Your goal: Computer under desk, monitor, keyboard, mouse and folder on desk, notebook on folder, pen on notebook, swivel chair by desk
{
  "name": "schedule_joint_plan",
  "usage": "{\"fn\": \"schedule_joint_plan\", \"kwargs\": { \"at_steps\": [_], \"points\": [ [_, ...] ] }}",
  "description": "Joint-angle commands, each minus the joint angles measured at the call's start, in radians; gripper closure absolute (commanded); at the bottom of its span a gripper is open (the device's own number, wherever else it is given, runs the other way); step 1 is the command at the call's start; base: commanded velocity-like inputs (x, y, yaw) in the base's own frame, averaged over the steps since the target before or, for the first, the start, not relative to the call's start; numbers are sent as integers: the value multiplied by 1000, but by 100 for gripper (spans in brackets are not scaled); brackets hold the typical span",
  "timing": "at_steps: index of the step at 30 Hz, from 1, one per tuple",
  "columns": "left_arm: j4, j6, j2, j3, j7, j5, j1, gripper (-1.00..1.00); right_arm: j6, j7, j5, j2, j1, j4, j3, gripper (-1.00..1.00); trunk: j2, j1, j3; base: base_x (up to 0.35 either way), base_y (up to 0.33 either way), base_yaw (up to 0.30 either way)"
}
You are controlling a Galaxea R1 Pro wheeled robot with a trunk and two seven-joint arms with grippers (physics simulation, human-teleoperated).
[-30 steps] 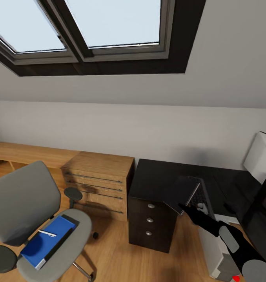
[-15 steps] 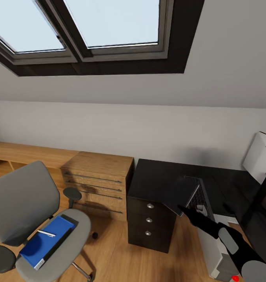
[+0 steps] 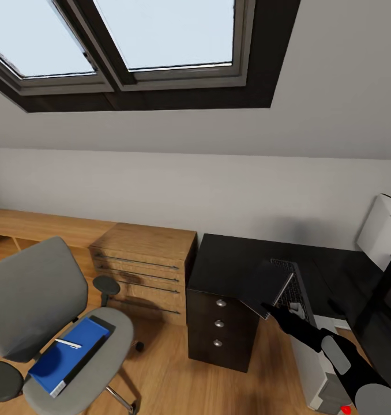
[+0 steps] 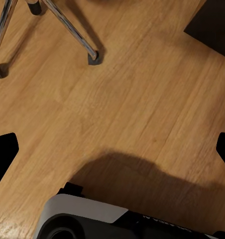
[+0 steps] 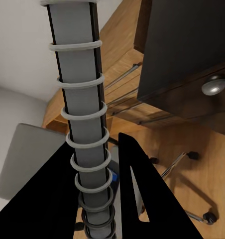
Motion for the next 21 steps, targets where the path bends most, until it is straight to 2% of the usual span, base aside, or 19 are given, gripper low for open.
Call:
{"fn": "schedule_joint_plan", "kwargs": {
  "at_steps": [1, 7, 21],
  "points": [
    [0, -2, -1, 5, 0, -1, -1, -100, 8, 1, -6, 0, -1, 0, -2, 100, -2, 0, -2, 0, 0, 0],
    [0, -2, -1, 5, 0, -1, -1, -100, 17, -2, -9, -2, -1, -3, -5, 100, -2, 0, -3, 0, 0, 71],
    [0, -2, -1, 4, 0, -1, -1, -100, 19, -3, -11, -1, -1, -4, -7, 100, -2, 0, -12, 0, 0, 227]
  ]
}}
